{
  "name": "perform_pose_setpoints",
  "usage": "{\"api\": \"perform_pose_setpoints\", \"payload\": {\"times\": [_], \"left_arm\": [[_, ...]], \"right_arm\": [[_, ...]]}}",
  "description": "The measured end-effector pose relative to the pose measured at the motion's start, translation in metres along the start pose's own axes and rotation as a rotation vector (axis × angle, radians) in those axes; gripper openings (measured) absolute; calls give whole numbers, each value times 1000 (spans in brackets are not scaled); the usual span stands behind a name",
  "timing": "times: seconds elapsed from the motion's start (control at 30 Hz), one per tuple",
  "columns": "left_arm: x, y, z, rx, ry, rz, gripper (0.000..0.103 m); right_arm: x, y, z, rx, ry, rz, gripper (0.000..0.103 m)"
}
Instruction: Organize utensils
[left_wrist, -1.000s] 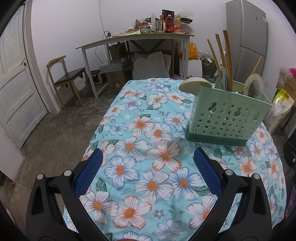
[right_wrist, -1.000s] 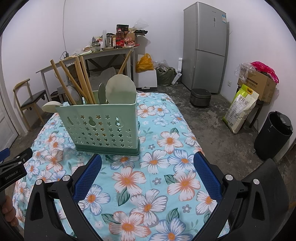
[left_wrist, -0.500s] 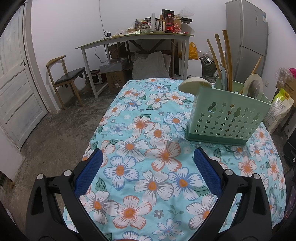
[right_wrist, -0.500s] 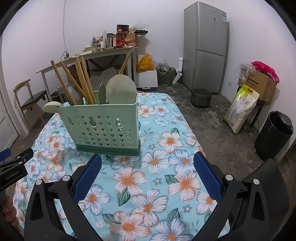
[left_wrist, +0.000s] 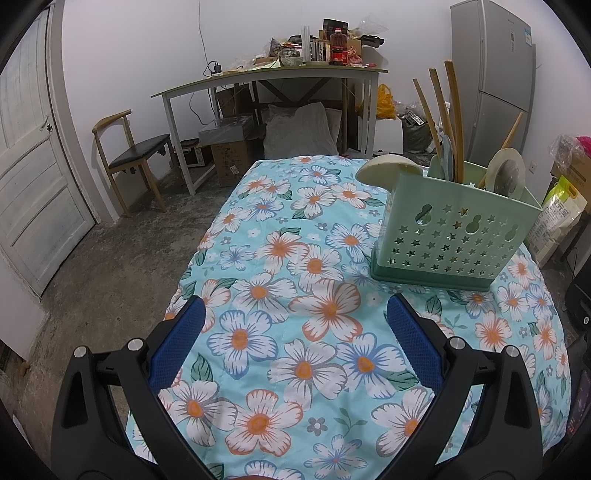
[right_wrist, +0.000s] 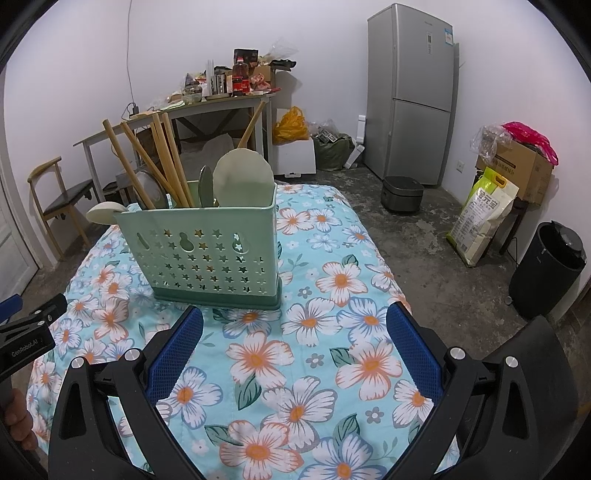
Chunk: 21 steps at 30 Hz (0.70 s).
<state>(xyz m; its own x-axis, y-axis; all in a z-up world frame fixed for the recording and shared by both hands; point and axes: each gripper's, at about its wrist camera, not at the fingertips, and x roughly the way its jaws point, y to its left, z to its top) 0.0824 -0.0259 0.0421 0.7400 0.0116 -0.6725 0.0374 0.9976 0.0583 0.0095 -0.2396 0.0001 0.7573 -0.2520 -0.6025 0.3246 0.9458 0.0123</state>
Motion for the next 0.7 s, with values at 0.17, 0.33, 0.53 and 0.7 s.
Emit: {"api": "perform_pose_setpoints", "payload": {"times": [0.17,0.33,0.53,0.7], "left_arm": [[0,0,0,-1,1,0,95],[0,0,1,-2,3,-1,95],[1,0,0,-3,4,-5,95],[1,1,0,-1,6,-4,95]], "right_arm": [[0,-2,0,0,-1,0,97],[0,-1,0,1,0,0,97],[0,-1,0,0,-1,0,97],[0,-1,-1,1,-1,0,97]]}}
